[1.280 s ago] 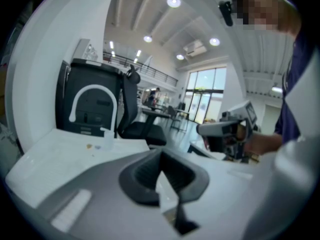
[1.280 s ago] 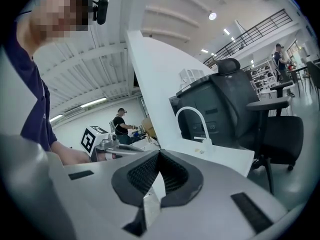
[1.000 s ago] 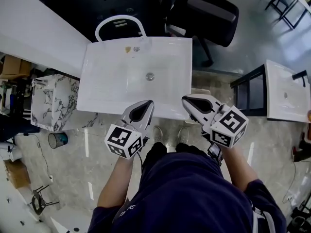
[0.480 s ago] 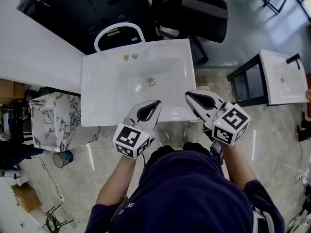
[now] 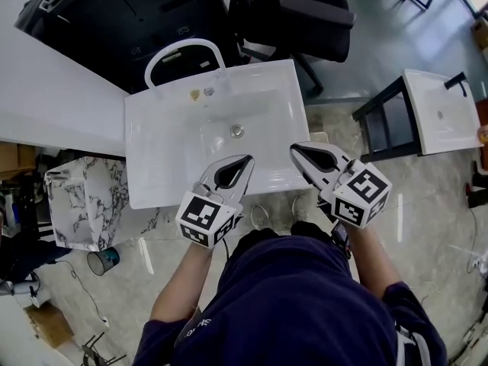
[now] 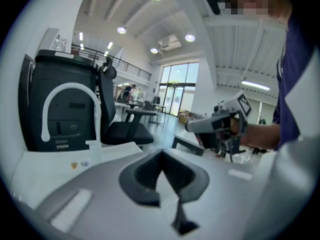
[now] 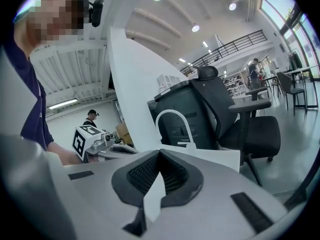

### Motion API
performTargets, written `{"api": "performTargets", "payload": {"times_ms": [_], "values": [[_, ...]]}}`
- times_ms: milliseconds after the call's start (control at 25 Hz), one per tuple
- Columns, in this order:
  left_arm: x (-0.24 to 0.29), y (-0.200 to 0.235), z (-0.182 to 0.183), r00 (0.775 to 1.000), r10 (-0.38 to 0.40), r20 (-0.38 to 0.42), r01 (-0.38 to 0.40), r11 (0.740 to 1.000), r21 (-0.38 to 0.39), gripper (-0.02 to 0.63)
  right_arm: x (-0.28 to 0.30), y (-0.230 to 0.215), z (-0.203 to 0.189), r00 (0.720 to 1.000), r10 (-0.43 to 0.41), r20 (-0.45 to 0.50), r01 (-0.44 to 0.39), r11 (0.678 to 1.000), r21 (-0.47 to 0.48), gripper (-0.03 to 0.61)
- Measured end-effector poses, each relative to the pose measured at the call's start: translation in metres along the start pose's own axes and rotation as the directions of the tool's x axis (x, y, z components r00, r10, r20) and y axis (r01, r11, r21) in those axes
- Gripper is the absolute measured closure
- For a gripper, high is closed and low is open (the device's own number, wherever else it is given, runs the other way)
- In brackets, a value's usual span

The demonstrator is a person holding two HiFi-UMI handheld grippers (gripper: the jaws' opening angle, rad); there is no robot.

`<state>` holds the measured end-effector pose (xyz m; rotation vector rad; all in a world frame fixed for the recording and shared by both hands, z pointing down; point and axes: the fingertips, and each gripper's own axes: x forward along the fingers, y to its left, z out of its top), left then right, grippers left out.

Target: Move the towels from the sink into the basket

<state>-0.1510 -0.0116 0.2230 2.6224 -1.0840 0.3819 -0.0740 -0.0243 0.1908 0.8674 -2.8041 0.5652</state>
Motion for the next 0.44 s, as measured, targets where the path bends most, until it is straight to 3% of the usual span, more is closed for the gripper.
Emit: {"api": "performTargets", "payload": {"times_ms": [440], "values": [[0.0070,-0.0011,-0.0006,1.000,-0.004,-0.016,0.004,1.000,0.000,0.611,-0.0006,-0.0053,-0.0027,1.000,0.008,-0.016,-0.008,1.000,0.008,0.572]]}}
